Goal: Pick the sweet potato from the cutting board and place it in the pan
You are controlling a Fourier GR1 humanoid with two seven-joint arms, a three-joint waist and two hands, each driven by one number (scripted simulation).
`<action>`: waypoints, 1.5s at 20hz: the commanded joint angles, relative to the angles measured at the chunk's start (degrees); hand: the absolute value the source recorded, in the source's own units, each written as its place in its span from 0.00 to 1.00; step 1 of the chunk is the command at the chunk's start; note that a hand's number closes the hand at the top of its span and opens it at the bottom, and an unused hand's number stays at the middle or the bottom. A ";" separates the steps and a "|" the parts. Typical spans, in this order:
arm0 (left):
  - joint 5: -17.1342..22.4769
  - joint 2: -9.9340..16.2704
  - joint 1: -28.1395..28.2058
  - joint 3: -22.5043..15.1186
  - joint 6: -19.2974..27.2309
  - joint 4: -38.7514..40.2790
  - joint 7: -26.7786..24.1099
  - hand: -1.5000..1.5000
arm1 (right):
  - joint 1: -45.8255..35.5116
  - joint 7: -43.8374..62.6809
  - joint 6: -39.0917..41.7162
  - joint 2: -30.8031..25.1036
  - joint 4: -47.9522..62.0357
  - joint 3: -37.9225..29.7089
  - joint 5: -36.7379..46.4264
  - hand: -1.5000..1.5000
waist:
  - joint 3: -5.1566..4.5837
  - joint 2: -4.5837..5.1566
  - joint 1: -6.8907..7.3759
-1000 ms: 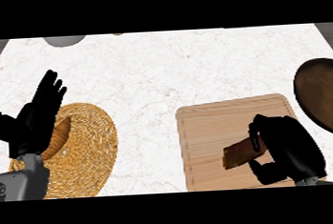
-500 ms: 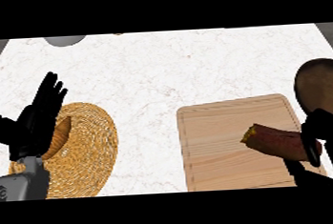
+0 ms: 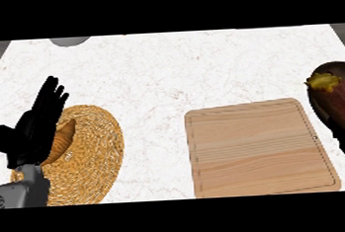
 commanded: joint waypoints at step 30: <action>-0.54 -1.18 -0.90 -0.29 -1.97 1.00 -0.23 0.50 | -21.27 -46.58 -32.21 -13.01 96.54 -23.24 -5.66 0.00 | 0.13 0.55 1.96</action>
